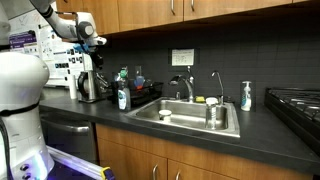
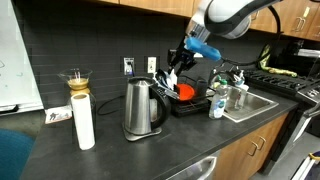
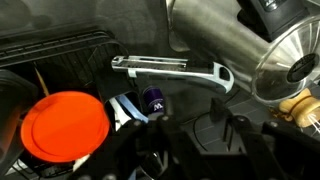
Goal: Remove the safety knife from the dish rack
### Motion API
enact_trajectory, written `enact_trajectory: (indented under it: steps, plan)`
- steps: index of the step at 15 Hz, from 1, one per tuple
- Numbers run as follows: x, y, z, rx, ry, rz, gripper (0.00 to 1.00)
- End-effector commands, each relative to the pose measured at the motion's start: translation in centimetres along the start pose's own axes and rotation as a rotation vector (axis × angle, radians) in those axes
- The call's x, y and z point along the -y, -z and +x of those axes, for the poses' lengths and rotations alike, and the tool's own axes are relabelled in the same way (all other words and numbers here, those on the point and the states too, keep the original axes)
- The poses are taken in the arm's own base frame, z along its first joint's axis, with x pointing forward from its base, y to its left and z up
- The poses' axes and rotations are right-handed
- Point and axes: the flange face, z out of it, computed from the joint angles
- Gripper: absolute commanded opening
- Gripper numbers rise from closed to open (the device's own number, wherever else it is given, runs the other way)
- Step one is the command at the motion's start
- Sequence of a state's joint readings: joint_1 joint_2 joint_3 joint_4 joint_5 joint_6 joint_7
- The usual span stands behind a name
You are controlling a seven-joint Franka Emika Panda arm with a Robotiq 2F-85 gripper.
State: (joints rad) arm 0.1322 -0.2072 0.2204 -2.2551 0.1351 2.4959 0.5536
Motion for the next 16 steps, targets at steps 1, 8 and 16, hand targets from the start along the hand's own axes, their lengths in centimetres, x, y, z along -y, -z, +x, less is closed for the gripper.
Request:
enact_trajectory:
  steps: [1, 8, 16]
  plan:
    - [0.3, 0.3, -0.5, 0.022, 0.049, 0.017, 0.72]
    - [-1.8, 0.1, -2.6, 0.092, 0.372, 0.092, 1.00]
    - [-4.5, -0.6, -2.6, 0.108, 0.678, 0.095, 1.00]
